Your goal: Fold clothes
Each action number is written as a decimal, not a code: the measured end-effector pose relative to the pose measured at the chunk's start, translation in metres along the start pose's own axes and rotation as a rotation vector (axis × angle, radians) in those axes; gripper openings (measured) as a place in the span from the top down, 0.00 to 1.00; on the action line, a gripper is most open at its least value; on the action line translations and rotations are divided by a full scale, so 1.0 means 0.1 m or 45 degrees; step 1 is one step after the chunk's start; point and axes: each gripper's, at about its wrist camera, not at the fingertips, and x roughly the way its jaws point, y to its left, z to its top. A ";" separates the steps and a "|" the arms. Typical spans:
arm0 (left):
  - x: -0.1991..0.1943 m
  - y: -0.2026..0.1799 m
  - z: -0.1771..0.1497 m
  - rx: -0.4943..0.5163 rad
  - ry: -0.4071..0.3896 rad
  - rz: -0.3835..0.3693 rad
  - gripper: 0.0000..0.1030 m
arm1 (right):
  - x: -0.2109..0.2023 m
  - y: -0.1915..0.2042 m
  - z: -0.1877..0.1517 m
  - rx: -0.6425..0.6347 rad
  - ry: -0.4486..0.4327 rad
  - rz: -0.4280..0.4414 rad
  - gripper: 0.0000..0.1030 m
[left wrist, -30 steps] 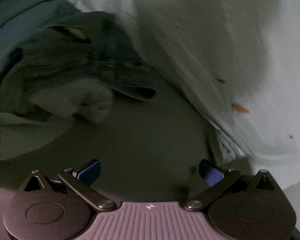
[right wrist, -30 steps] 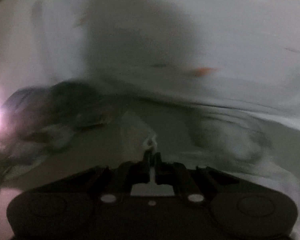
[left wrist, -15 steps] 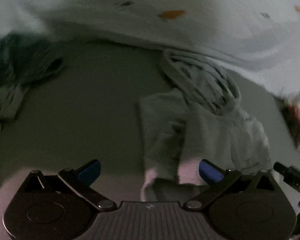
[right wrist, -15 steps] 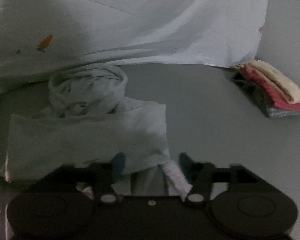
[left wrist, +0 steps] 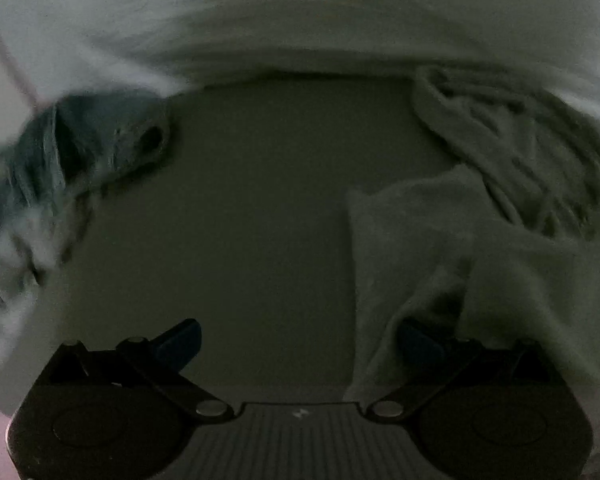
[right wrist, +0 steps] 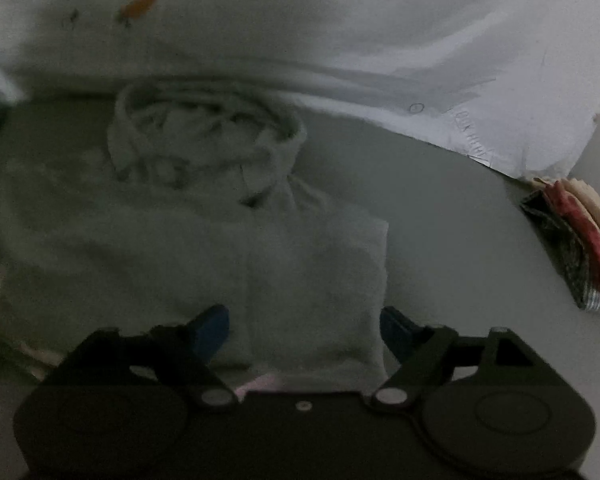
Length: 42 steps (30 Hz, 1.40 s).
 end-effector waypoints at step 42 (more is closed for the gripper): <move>0.16 -0.23 1.08 0.107 -0.118 -0.300 0.00 | 0.47 -0.30 0.86 0.079 -0.018 0.027 0.01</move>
